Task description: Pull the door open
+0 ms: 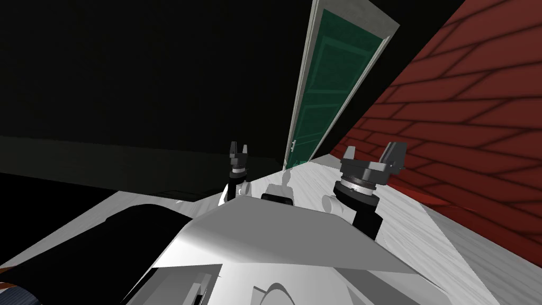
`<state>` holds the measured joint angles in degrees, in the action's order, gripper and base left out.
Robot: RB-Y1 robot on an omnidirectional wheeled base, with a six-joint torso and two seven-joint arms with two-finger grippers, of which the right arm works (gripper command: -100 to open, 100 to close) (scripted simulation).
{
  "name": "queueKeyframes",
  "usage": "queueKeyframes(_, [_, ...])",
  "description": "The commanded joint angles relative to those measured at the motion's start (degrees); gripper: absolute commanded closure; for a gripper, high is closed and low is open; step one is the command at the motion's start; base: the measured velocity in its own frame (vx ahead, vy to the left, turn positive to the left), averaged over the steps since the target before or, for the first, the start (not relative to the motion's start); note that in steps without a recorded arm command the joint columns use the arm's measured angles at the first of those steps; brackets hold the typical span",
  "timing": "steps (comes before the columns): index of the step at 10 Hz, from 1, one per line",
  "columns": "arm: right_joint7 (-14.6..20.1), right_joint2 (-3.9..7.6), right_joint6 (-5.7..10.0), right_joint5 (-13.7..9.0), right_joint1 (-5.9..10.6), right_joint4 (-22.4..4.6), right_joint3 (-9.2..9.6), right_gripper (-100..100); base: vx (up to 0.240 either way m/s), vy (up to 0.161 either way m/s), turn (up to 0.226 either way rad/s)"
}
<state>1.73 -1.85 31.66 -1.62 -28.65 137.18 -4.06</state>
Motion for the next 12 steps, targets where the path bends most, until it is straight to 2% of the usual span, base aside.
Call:
queueKeyframes(1, [1.7,0.44,0.25,-0.2,0.33,-1.3,0.25,-100,0.019,-0.025,0.064])
queueKeyframes(5, [6.4,1.58,0.94,-0.7,1.25,-4.9,0.94,-100,0.046,-0.022,0.044])
queueKeyframes(9, [13.1,3.26,2.05,-1.4,2.73,-10.7,2.06,-100,0.06,-0.034,0.072])
queueKeyframes(10, [13.6,3.26,2.05,-1.4,2.73,-10.7,2.06,-100,0.046,-0.03,0.027])
queueKeyframes(12, [17.2,4.2,2.71,-1.9,3.6,-14.0,2.72,-100,0.059,-0.04,0.078])
